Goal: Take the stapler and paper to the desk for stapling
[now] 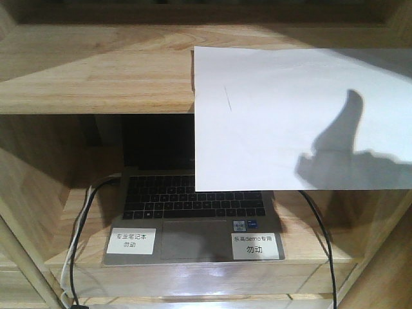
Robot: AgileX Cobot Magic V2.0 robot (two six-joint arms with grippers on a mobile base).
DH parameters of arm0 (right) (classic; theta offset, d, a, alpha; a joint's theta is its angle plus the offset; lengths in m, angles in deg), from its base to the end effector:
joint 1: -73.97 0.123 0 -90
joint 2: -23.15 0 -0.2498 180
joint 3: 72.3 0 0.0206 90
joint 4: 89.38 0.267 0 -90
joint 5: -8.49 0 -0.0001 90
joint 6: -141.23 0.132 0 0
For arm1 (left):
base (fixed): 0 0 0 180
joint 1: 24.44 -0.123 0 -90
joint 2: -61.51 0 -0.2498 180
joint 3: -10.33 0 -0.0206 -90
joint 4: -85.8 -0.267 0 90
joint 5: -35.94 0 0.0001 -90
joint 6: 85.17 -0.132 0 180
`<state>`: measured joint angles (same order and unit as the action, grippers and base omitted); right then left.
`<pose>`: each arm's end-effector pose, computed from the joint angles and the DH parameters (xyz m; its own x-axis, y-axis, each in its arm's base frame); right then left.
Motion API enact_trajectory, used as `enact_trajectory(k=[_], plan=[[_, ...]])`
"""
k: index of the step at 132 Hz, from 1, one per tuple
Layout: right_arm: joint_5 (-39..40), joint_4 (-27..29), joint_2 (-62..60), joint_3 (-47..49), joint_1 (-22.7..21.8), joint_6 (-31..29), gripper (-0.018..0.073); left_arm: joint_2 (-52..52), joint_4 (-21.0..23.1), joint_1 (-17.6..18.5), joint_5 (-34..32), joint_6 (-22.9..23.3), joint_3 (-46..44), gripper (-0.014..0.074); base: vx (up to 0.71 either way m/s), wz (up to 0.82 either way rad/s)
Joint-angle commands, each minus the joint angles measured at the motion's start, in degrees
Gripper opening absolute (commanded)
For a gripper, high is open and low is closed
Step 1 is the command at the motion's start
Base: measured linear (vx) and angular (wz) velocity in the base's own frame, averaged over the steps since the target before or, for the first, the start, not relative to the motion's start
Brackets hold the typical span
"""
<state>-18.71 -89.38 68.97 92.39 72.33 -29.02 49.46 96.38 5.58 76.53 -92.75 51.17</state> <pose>0.1817 -0.0052 0.4528 0.0336 0.1685 -0.9851 0.0233 0.9853 0.1693 0.0675 -0.0572 0.3457 -0.0504 0.0193 -0.9985 0.5996 0.8002 -0.0148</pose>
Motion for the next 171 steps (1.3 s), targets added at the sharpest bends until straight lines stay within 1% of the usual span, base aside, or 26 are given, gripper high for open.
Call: enact_trajectory(k=[1, 8, 9, 12, 13, 16, 20, 25, 26, 27, 30, 31, 34, 37, 38, 41, 44, 47, 48, 59, 66, 76, 86, 133, 145, 171], plan=[[6.75, -0.65, 0.59, 1.32, 0.13, 5.55, 0.0715, -0.76, 1.01, 0.11, -6.64, -0.05, -1.36, -0.0006, 0.00, 0.00], [8.26, -0.65, 0.59, 1.32, 0.13, 10.75, 0.0709, -0.76, 1.01, 0.11, -6.64, -0.05, -1.36, -0.0006, 0.00, 0.00], [9.06, -0.74, 0.59, 1.32, 0.13, 13.80, 0.0706, -0.76, 1.01, 0.11, -6.64, -0.05, -1.36, -0.0006, 0.00, 0.00], [9.56, -0.73, 0.59, 1.32, 0.13, 16.02, 0.0705, -0.76, 1.01, 0.11, -6.64, -0.05, -1.36, -0.0006, 0.00, 0.00], [10.08, -0.81, 0.59, 1.32, 0.13, 19.60, 0.0704, -0.76, 1.01, 0.11, -6.64, -0.05, -1.36, -0.0006, 0.00, 0.00], [10.58, -0.97, 0.59, 1.32, 0.13, 22.07, 0.0701, -0.76, 1.01, 0.11, -6.64, -0.05, -1.36, -0.0006, 0.00, 0.00], [12.06, -1.75, 0.59, 1.32, 0.13, 31.18, 0.0695, -0.76, 1.01, 0.11, -6.64, -0.05, -1.36, -0.0006, 0.00, 0.00], [12.56, -2.52, 0.59, 1.32, 0.13, 36.76, 0.0689, -0.76, 1.01, 0.11, -6.64, -0.05, -1.36, -0.0006, 0.00, 0.00], [12.88, -3.20, 0.59, 1.32, 0.13, 41.07, 0.0687, -0.76, 1.01, 0.11, -6.64, -0.05, -1.36, -0.0006, 0.00, 0.00], [12.88, -3.20, 0.59, 1.32, 0.13, 41.07, 0.0687, -0.76, 1.01, 0.11, -6.64, -0.05, -1.36, -0.0006, 0.00, 0.00], [13.27, -4.22, 0.59, 1.32, 0.13, 46.88, 0.0683, -0.76, 1.01, 0.11, -6.64, -0.05, -1.36, -0.0006, 0.00, 0.00], [13.27, -4.22, 0.59, 1.32, 0.13, 46.88, 0.0683, -0.76, 1.01, 0.11, -6.64, -0.05, -1.36, -0.0006, 0.00, 0.00], [13.62, -5.59, 0.59, 1.32, 0.13, 54.08, 0.0678, -0.76, 1.01, 0.11, -6.64, -0.05, -1.36, -0.0006, 0.00, 0.00], [13.82, -6.15, 0.59, 1.32, 0.13, 56.88, 0.0676, -0.76, 1.01, 0.11, -6.64, -0.05, -1.36, -0.0006, 0.00, 0.00], [14.05, -7.04, 0.59, 1.32, 0.13, 60.99, 0.0673, -0.76, 1.01, 0.11, -6.64, -0.05, -1.36, -0.0006, 0.00, 0.00], [14.40, -7.64, 0.44, 1.32, 0.13, 63.61, 0.0669, -0.76, 1.01, 0.11, -6.64, -0.05, -1.36, -0.0006, 0.00, 0.00], [14.97, -9.25, 0.36, 1.32, 0.13, 69.61, 0.0664, -0.76, 1.01, 0.11, -6.64, -0.05, -1.36, -0.0006, 0.00, 0.00], [15.49, -10.28, 0.24, 1.32, 0.13, 71.76, 0.0660, -0.76, 1.01, 0.11, -6.64, -0.05, -1.36, -0.0006, 0.00, 0.00], [15.98, -11.10, 0.22, 1.32, 0.13, 74.63, 0.0657, -0.76, 1.01, 0.11, -6.64, -0.05, -1.36, -0.0006, 0.00, 0.00], [21.60, -14.86, -0.02, 0.44, 0.13, 81.89, 0.0641, -0.76, 1.01, 0.11, -6.64, -0.05, -1.36, -0.0006, 0.00, 0.00], [28.98, -17.53, -0.59, -1.65, 0.13, 86.78, 0.0629, -0.76, 1.01, 0.11, -6.64, -0.05, -1.36, -0.0006, 0.00, 0.00], [38.60, -19.43, -1.28, -5.20, 0.13, 90.44, 0.0618, -0.76, 1.01, 0.11, -6.64, -0.05, -1.36, -0.0006, 0.00, 0.00], [41.74, -21.01, -2.24, -7.89, 0.13, 91.75, 0.0612, -0.76, 1.01, 0.11, -6.64, -0.05, -1.36, -0.0006, 0.00, 0.00], [41.24, -21.15, -11.84, -22.36, 0.52, 91.90, 0.0602, -0.76, 1.01, 0.11, -6.64, -0.05, -1.36, -0.0006, 0.00, 0.00], [40.54, -19.96, -14.77, -26.98, 3.24, 91.90, 0.0599, -0.76, 1.01, 0.11, -6.64, -0.05, -1.36, -0.0006, 0.00, 0.00], [36.50, -19.47, -20.96, -35.18, 12.89, 91.90, 0.0594, -0.76, 1.01, 0.11, -6.64, -0.05, -1.36, -0.0006, 0.00, 0.00]])
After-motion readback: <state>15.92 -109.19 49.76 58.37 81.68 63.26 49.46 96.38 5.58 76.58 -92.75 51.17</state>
